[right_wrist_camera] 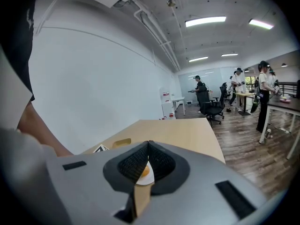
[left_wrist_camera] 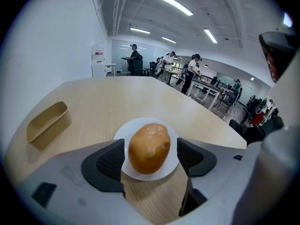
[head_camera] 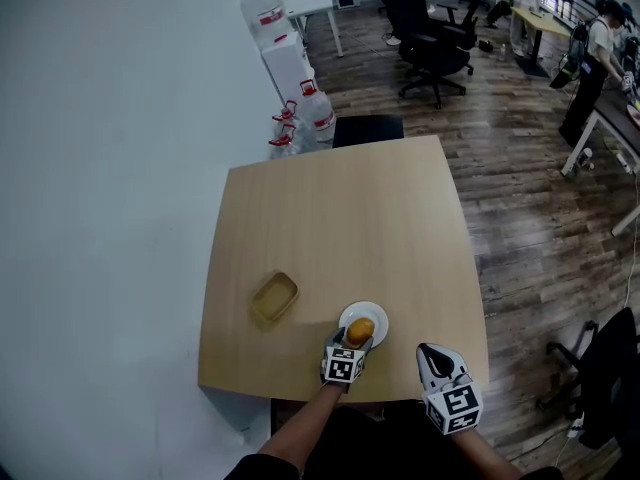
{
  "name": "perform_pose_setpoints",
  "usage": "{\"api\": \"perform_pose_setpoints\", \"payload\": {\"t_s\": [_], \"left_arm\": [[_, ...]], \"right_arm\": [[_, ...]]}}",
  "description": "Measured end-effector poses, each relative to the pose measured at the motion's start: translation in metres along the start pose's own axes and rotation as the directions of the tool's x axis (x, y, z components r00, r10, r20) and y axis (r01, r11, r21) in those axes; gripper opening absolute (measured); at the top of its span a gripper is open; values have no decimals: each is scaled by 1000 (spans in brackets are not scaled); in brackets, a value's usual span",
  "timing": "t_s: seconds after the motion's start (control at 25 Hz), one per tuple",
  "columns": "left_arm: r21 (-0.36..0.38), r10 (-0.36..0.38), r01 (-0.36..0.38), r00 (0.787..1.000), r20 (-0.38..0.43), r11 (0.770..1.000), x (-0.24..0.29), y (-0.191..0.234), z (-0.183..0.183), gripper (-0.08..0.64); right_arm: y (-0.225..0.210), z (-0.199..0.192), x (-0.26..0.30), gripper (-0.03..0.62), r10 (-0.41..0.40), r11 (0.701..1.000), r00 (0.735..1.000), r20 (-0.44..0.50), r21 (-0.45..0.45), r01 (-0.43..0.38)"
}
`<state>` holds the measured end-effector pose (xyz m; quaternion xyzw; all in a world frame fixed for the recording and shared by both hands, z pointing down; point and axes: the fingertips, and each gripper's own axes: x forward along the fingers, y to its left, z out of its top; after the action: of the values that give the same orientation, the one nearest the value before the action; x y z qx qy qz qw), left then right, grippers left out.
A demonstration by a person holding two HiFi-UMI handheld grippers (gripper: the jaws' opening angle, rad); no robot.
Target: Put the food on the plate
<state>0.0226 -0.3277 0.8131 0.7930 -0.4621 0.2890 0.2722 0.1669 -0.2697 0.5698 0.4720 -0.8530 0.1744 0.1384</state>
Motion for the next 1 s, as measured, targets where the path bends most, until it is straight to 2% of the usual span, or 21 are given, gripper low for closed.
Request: {"api": "perform_pose_setpoints", "payload": {"t_s": [0.16,0.28,0.4,0.6,0.72,0.88,1.0], "left_arm": [[-17,-5,6,998,64,1000,-17,-3,7,324],[-78,-4,14,992,124,997,-43,-4,18,324],[-143,2,28,978,207,989,-90,-10,30,324],[-154,-6,53,956,294,987,-159,-17,33,324],[-187,-8,77,938,348,979,-197,-21,40,324],[-272,-15,142,908,419,952,-253,-29,54,324],[-280,-9,161,880,475,946,-291,-37,65,323]], "right_arm": [[10,-1,-2,60,-1,1000,1000,12,-5,1],[15,2,-3,60,-17,1000,1000,25,-6,17],[24,7,-10,60,-36,999,998,48,-2,36],[42,4,-21,60,-72,997,996,56,-3,72],[54,1,-26,60,-84,996,995,48,-4,85],[85,3,-33,60,-77,997,995,59,-15,78],[106,3,-39,60,-83,995,994,64,-49,86]]}}
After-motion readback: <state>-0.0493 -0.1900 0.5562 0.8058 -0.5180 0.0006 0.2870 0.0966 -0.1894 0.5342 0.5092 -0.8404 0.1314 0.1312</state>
